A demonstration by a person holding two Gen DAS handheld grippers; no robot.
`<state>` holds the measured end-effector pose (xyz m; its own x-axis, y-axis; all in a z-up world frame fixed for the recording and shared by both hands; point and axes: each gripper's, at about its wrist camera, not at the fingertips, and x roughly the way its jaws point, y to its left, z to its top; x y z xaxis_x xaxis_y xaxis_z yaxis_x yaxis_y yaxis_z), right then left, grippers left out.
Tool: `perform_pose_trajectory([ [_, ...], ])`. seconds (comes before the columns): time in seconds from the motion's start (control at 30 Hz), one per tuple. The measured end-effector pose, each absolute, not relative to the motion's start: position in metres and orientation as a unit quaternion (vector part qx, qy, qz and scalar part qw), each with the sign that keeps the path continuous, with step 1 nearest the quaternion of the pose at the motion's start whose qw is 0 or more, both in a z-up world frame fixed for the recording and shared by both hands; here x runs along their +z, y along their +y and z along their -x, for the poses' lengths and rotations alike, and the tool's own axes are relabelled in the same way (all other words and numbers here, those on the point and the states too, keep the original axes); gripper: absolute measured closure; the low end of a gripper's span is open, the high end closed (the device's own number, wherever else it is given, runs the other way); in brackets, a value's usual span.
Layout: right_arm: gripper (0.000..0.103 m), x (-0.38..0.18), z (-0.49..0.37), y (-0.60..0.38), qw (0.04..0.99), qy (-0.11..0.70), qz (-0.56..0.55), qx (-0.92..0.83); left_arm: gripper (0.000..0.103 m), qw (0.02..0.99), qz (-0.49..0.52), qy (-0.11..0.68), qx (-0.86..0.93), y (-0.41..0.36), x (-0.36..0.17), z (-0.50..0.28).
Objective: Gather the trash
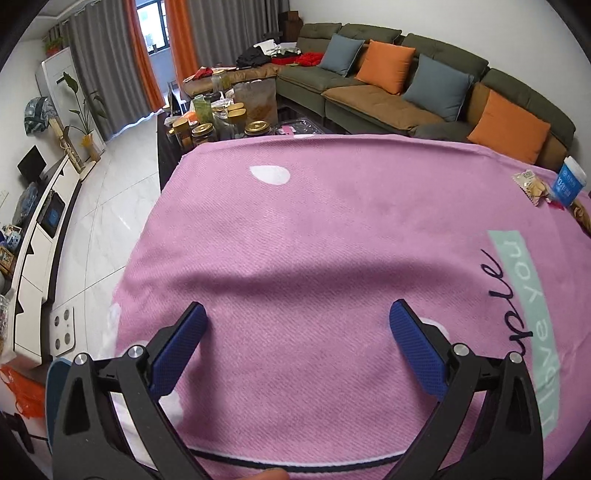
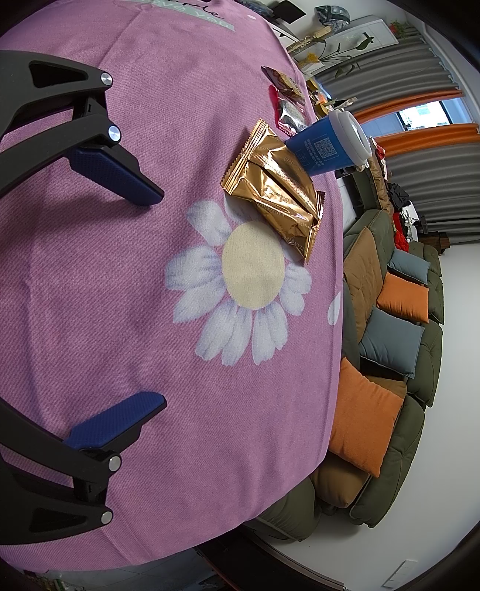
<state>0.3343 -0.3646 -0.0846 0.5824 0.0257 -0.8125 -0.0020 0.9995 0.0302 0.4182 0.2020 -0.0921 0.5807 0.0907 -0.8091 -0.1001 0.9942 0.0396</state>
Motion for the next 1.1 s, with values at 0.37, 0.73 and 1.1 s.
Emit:
perform_pose_trajectory([
  [0.37, 0.005, -0.0843, -0.3350, -0.3652, 0.889, 0.457, -0.013, 0.008, 0.004, 0.889, 0.014, 0.455, 0.052, 0.2090, -0.0976, -0.4208],
  [0.73, 0.005, -0.0842, -0.3351, -0.3654, 0.889, 0.457, -0.013, 0.008, 0.004, 0.889, 0.014, 0.455, 0.052, 0.2087, -0.0979, -0.4210],
  [1.1, 0.005, -0.0846, -0.3345, -0.3645, 0.889, 0.457, -0.013, 0.008, 0.004, 0.889, 0.014, 0.455, 0.052, 0.2085, -0.0978, -0.4210],
])
